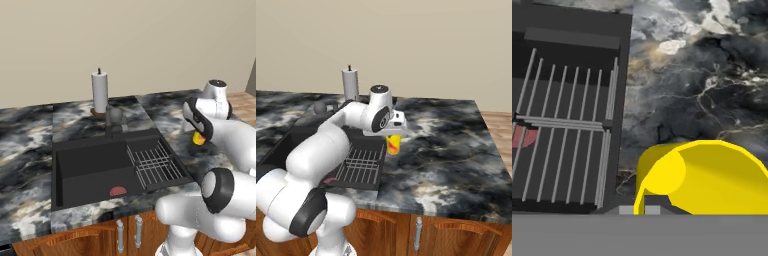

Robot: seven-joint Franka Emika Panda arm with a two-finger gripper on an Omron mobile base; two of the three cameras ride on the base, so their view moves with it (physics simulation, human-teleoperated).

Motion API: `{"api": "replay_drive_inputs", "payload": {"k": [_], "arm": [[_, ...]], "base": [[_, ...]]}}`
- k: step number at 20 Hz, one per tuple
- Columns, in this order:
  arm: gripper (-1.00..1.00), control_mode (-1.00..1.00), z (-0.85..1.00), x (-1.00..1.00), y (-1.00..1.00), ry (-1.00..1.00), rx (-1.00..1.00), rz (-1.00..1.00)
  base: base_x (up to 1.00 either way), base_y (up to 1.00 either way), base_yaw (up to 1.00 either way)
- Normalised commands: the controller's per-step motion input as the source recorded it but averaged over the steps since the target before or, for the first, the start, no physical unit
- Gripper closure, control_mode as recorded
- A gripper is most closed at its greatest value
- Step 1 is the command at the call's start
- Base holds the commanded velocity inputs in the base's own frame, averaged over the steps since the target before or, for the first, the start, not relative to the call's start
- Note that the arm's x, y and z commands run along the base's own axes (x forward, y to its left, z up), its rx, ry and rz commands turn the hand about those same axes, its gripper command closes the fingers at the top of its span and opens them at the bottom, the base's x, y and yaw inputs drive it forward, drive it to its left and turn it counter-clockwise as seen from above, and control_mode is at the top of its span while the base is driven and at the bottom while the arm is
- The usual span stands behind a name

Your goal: Pick the cup and bowl from the counter and place them on the counter next to the sink.

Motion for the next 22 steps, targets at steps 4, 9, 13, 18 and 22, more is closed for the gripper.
{"api": "replay_drive_inputs", "payload": {"k": [4, 9, 13, 18, 22], "arm": [[1.0, -1.0, -0.14, 0.14, -0.28, 0.11, 0.0, 0.0], [1.0, -1.0, -0.4, 0.17, -0.05, 0.02, 0.0, 0.0], [1.0, -1.0, -0.56, 0.09, 0.0, -0.01, 0.0, 0.0], [1.0, -1.0, -0.52, 0.06, 0.0, -0.06, 0.0, 0.0], [1.0, -1.0, -0.27, 0.0, 0.0, -0.05, 0.0, 0.0]], "base": [[0.0, 0.0, 0.0], [0.0, 0.0, 0.0], [0.0, 0.0, 0.0], [0.0, 0.0, 0.0], [0.0, 0.0, 0.0]]}}
